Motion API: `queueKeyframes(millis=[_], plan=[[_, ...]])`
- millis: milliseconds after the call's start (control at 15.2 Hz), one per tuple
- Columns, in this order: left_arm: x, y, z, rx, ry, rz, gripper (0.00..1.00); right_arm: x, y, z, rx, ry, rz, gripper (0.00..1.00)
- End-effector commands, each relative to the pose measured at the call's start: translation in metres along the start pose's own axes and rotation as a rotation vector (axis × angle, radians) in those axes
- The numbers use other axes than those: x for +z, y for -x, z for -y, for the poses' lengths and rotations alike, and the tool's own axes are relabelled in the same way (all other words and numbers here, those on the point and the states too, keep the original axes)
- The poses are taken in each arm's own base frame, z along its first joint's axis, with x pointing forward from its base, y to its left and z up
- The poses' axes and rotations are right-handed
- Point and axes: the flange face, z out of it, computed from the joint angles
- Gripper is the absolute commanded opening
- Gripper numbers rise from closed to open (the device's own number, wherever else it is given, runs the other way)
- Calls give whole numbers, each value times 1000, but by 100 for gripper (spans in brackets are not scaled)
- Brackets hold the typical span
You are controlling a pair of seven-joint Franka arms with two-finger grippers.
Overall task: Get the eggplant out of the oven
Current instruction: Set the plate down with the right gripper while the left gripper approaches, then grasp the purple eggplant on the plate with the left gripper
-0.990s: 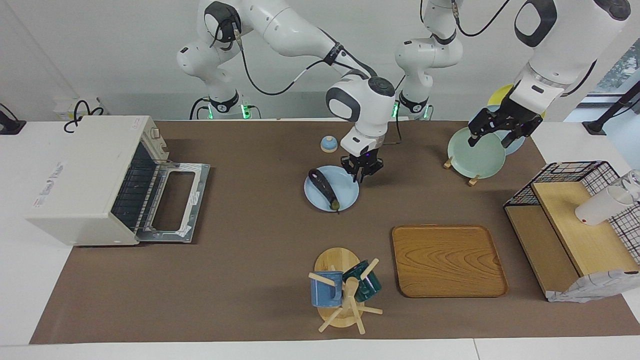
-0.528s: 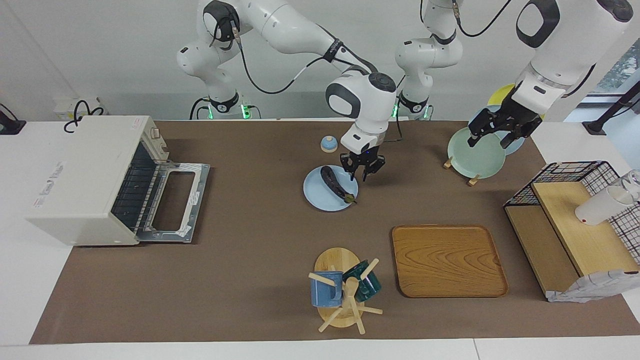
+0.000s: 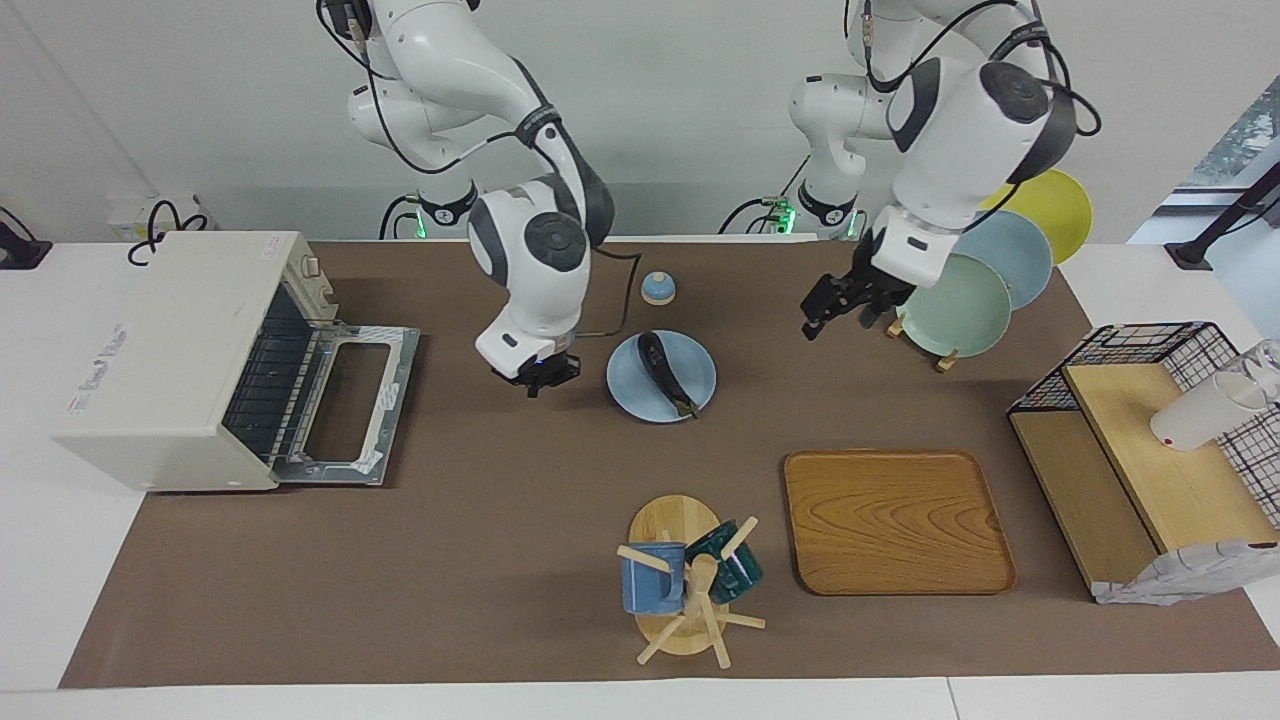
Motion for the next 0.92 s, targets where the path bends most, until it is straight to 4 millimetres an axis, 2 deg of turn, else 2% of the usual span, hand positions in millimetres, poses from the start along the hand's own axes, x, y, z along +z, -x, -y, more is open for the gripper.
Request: queueKeyframes(millis=[0, 132, 330, 528, 726, 858], plan=[[46, 22, -31, -135, 3, 16, 100, 22, 15, -53, -17, 19, 1, 0], [85, 55, -62, -188, -37, 46, 100, 39, 27, -61, -12, 17, 3, 0], [138, 97, -71, -208, -42, 33, 100, 59, 28, -88, -17, 46, -38, 0], [177, 122, -74, -158, -60, 22, 100, 73, 33, -107, -24, 88, -24, 1], [192, 123, -74, -162, -66, 23, 100, 80, 39, -117, -40, 121, -20, 1], [208, 132, -80, -162, -70, 26, 100, 83, 40, -128, -57, 159, -23, 2]])
